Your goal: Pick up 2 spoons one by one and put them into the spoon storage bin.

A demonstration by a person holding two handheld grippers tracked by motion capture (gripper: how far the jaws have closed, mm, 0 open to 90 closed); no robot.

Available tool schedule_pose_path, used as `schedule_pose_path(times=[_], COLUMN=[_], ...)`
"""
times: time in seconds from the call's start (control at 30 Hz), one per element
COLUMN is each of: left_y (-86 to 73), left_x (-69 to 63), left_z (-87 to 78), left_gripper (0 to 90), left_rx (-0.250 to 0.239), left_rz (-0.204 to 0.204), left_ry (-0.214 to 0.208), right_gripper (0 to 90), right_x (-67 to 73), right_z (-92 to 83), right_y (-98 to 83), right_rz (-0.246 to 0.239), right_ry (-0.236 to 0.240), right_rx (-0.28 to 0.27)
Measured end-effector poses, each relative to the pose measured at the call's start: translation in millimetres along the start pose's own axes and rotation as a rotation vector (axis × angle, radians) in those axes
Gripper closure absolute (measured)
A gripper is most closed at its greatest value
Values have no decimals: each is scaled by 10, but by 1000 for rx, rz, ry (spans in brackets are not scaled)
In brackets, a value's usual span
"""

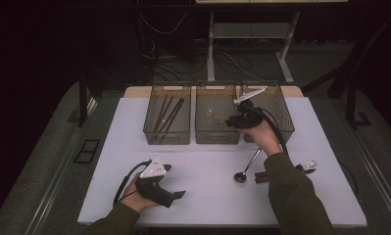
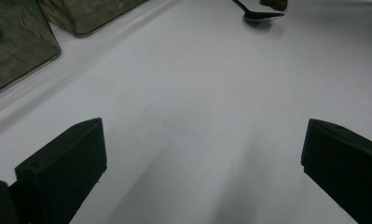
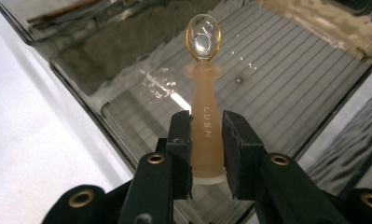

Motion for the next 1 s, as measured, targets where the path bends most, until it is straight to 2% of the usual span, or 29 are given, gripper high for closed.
schedule_pose_path(times=[0.23, 0.4, 0.53, 0.67, 0.73, 0.87, 1.0], left_y=[-1, 0, 0, 2, -1, -1, -4], left_x=[-4, -4, -6, -9, -6, -9, -9], left_z=[-2, -4, -5, -1, -3, -2, -2], left_gripper=[0, 0, 0, 0, 0, 0, 0], left_rx=[1, 1, 0, -6, -2, 1, 3], left_rz=[-1, -1, 0, -3, 1, -4, -2], left_ry=[-1, -1, -2, -1, -1, 0, 0], right_gripper=[736, 702, 641, 571, 555, 536, 536], right_x=[-7, 10, 10, 11, 20, 61, 143], right_z=[118, 133, 86, 8, -62, -207, -378], right_y=[-25, -12, 1, 8, 14, 29, -17], right_rz=[-21, -28, -9, 14, 11, 4, -22], right_ry=[-18, -23, -7, 23, 24, 59, 81], right_rx=[48, 43, 22, -5, -20, -57, -111])
Point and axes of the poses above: each handheld gripper's, and its own axes: z roughly forward along the jaws, y roughly out of its top, x roughly to its left, the point moved 5 cm from there along z, roughly forward along the jaws, and after that the axes turned 9 degrees about z, right-handed, at the moved point
